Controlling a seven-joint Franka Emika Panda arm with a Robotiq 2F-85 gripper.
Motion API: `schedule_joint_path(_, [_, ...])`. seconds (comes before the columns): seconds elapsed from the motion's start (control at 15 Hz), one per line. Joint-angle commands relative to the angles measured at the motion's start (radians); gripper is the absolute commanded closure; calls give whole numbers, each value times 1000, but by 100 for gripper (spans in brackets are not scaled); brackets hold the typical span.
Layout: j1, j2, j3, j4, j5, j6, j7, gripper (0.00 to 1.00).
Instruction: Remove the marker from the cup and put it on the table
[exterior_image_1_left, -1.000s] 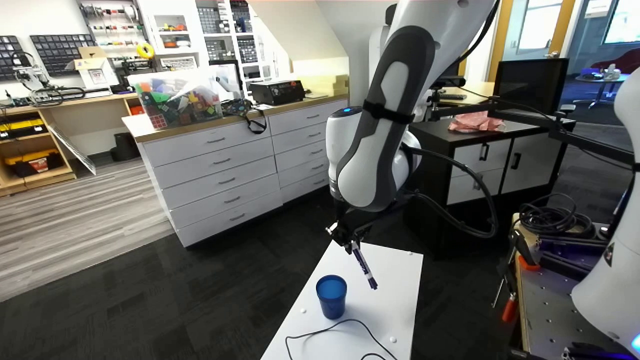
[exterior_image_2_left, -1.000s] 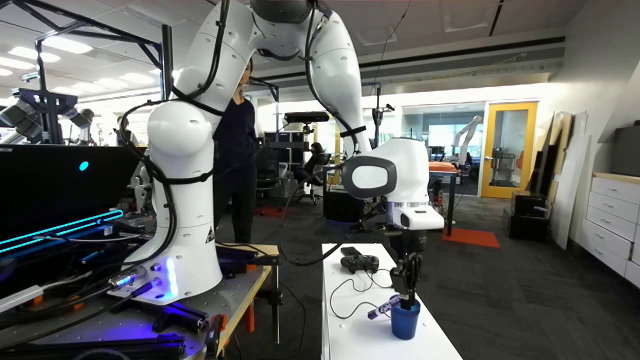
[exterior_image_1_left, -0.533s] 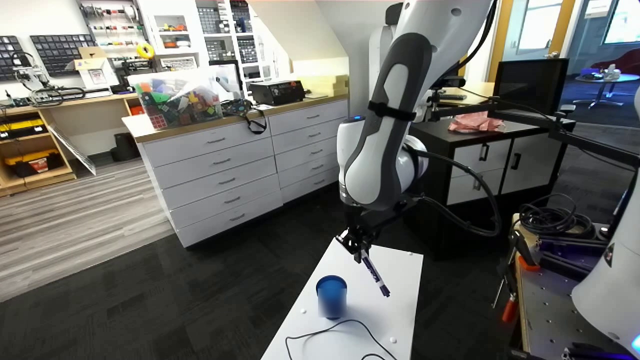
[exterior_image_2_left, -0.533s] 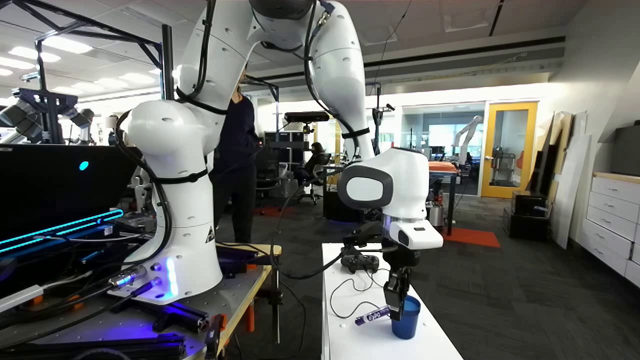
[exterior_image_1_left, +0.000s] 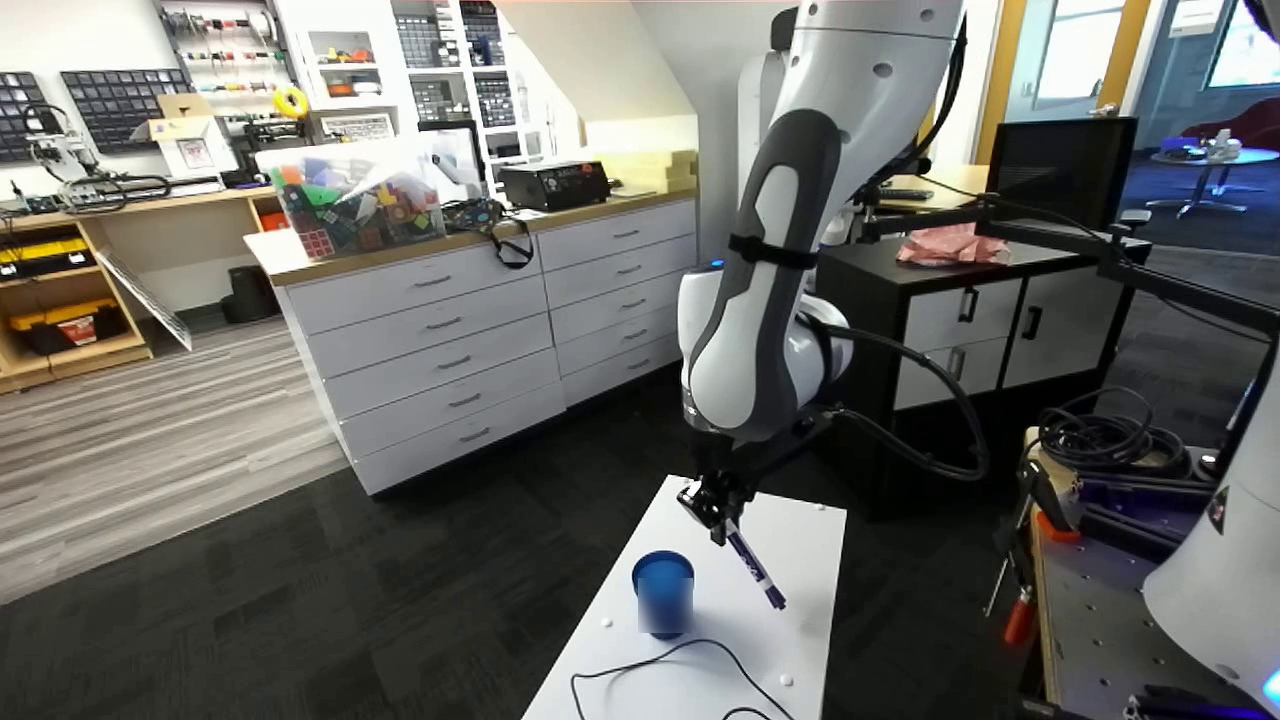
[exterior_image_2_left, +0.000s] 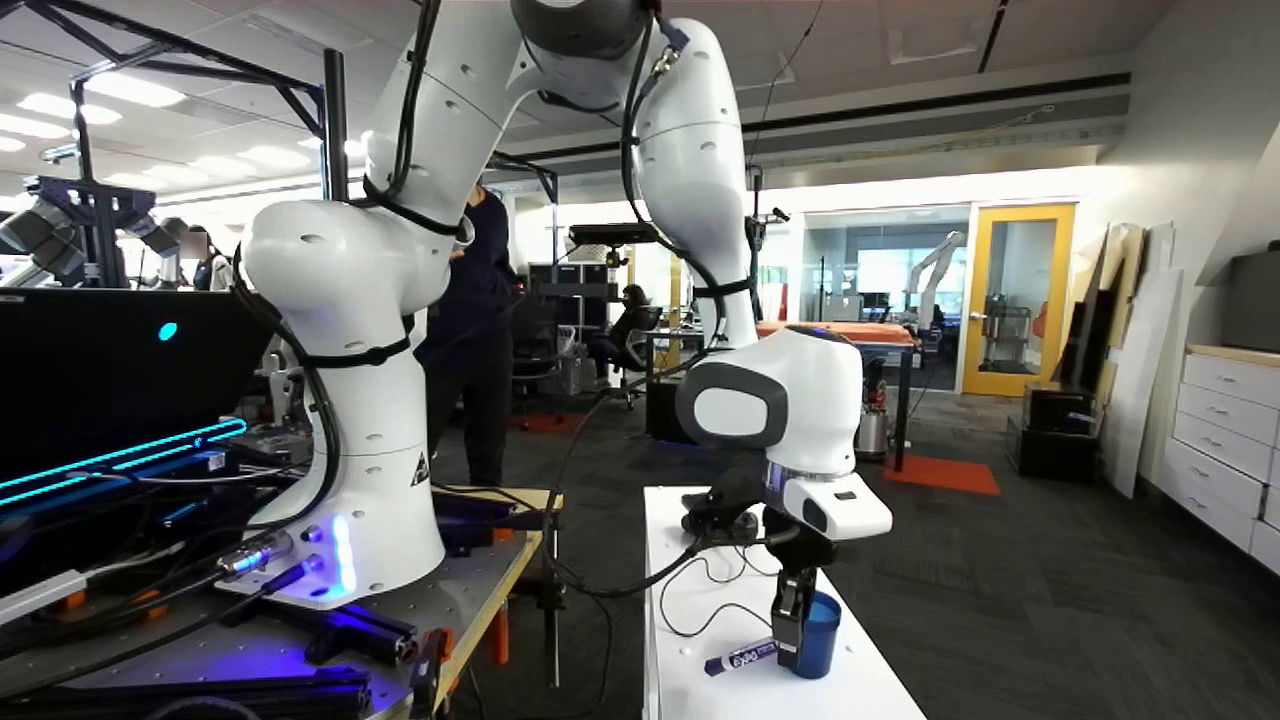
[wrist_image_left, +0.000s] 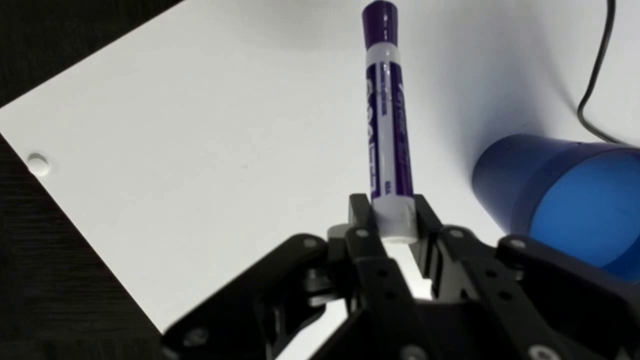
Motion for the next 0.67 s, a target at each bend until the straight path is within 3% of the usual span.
schedule_joint_path(0.0, [-89, 80, 67, 76, -11, -13, -54, 93])
schedule_joint_path(0.2, [-141, 139, 108, 132, -6, -26, -88, 93])
schedule_joint_path(0.6, [-176, 221, 125, 224, -8, -68, -107, 92])
